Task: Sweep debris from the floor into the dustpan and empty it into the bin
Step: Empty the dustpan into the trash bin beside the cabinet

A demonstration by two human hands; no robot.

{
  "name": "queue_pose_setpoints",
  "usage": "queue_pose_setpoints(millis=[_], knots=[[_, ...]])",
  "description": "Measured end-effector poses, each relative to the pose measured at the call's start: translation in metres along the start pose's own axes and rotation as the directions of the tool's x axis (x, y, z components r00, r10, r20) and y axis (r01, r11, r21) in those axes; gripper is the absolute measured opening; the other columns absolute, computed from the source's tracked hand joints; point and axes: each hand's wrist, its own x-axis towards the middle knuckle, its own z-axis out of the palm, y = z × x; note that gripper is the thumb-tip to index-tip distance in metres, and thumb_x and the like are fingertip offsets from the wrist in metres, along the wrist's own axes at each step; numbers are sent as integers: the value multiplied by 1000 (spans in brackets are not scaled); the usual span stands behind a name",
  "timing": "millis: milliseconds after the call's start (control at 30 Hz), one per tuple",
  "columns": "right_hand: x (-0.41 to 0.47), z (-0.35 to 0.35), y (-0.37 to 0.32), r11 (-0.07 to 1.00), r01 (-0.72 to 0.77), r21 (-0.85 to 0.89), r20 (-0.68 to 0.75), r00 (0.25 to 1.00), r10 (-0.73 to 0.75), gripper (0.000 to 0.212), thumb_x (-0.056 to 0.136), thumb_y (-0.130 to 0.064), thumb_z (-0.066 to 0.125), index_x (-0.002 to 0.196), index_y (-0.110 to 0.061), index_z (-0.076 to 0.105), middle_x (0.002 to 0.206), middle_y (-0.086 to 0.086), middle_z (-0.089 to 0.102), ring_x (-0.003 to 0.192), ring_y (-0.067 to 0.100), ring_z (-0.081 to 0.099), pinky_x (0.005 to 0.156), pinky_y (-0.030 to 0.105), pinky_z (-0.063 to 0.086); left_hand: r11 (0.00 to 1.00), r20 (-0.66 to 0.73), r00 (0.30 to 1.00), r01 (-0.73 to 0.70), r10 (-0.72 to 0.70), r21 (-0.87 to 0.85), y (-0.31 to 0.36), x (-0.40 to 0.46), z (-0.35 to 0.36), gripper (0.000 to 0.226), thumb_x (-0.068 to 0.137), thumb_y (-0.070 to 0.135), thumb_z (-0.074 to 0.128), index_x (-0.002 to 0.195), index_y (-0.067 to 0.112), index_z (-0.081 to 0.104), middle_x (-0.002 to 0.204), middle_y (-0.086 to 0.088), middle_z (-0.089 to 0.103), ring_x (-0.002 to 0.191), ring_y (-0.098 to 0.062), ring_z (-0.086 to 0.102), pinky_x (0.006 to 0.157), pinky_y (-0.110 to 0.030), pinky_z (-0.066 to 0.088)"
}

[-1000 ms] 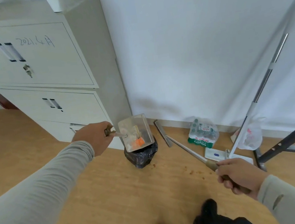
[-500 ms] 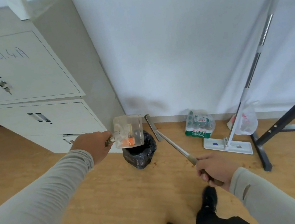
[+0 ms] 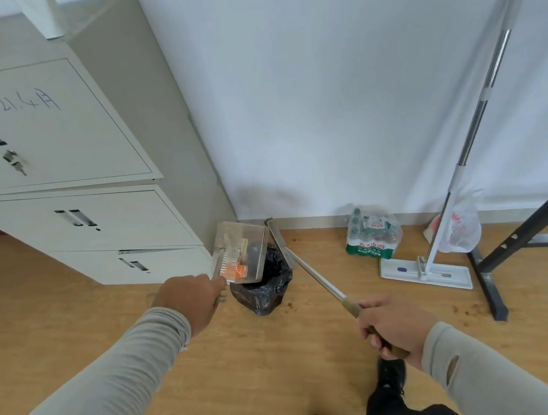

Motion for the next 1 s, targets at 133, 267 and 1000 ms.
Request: queue_pose_setpoints(millis=[133, 267, 1000], knots=[[-3, -1, 2, 1000, 13, -16, 3, 1000, -13, 29, 87, 1, 51, 111, 2, 67, 71, 10, 52, 49, 12, 45, 43, 23, 35, 999, 1, 1000, -29, 29, 32, 4, -5, 4, 28, 99, 38, 42, 125, 32, 51, 98, 3, 68, 82, -23, 68, 64, -33, 46], [-5, 2, 4, 1000, 22, -11, 2, 1000, -22, 28, 87, 2, 52, 111, 7, 66, 72, 12, 52, 49, 13, 46, 44, 24, 35, 995, 3, 999, -44, 44, 92, 7, -8, 6, 25, 100, 33, 43, 124, 30, 49, 97, 3, 67, 80, -23, 67, 60, -33, 41], [-12, 12, 18, 999, 47, 21, 23, 999, -48, 14, 87, 3, 50, 88, -5, 61, 62, 9, 52, 45, 13, 46, 43, 24, 35, 975, 82, 991, -118, 105, 186, 21, -16, 3, 24, 99, 22, 46, 122, 27, 49, 97, 1, 67, 82, -24, 67, 64, -35, 43]])
